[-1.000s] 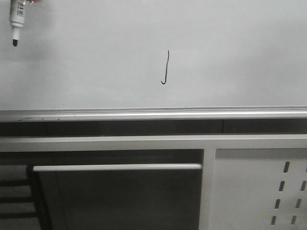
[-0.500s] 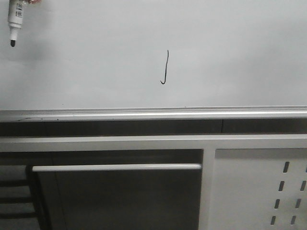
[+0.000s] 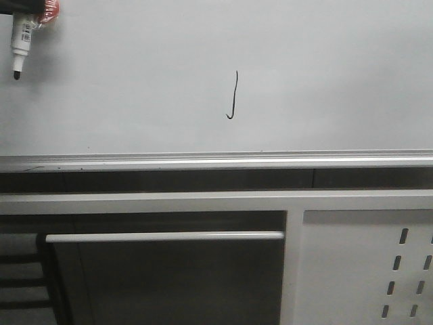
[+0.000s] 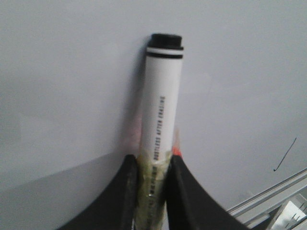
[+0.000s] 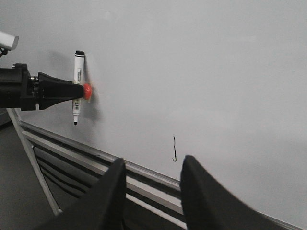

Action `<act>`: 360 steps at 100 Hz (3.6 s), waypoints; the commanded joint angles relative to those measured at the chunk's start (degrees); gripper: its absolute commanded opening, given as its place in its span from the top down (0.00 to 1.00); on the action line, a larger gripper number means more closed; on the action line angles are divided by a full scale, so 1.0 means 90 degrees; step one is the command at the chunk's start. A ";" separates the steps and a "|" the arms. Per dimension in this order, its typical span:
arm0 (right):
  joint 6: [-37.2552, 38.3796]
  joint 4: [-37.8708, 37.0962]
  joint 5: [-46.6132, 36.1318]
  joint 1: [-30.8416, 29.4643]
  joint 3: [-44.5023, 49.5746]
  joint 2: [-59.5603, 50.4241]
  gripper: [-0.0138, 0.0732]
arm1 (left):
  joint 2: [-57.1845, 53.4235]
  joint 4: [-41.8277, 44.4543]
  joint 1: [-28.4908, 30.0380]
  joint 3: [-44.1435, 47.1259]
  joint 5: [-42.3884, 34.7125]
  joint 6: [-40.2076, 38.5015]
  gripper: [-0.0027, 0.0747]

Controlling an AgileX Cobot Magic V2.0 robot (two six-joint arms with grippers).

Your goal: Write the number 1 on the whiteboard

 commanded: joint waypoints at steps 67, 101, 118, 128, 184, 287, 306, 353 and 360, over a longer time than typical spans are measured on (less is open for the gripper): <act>-0.0039 -0.0151 0.0166 -0.0015 -0.0168 0.0022 0.57 | 0.0677 -0.2122 0.0014 -0.0305 -0.1105 0.2592 0.99; -0.0039 -0.0151 0.0166 -0.0015 -0.0168 0.0022 0.57 | 0.0677 -0.2109 0.0014 -0.0305 -0.1105 0.2592 0.99; -0.0039 -0.0151 0.0166 -0.0015 -0.0168 0.0022 0.57 | 0.0677 -0.2099 0.0014 -0.0305 -0.1105 0.2579 0.91; -0.0039 -0.0151 0.0166 -0.0015 -0.0168 0.0022 0.57 | 0.0677 -0.2099 0.0014 -0.0305 -0.1105 0.2549 0.75; -0.0039 -0.0151 0.0166 -0.0015 -0.0168 0.0022 0.57 | 0.0677 -0.2099 0.0014 -0.0305 -0.0788 0.2363 0.39; -0.0039 -0.0151 0.0166 -0.0015 -0.0168 0.0022 0.57 | -0.2527 -0.2076 -0.1075 0.0754 -0.0376 0.1252 0.73; -0.0039 -0.0151 0.0166 -0.0015 -0.0168 0.0022 0.57 | -0.2527 -0.2076 -0.1879 0.0754 -0.0481 0.1223 0.99; -0.0039 -0.0151 0.0166 -0.0015 -0.0168 0.0022 0.57 | -0.2527 -0.2076 -0.2610 0.0754 -0.0424 0.1223 0.99; -0.0039 -0.0151 0.0166 -0.0015 -0.0168 0.0022 0.57 | -0.2527 -0.2076 -0.2610 0.0754 -0.0424 0.1223 0.99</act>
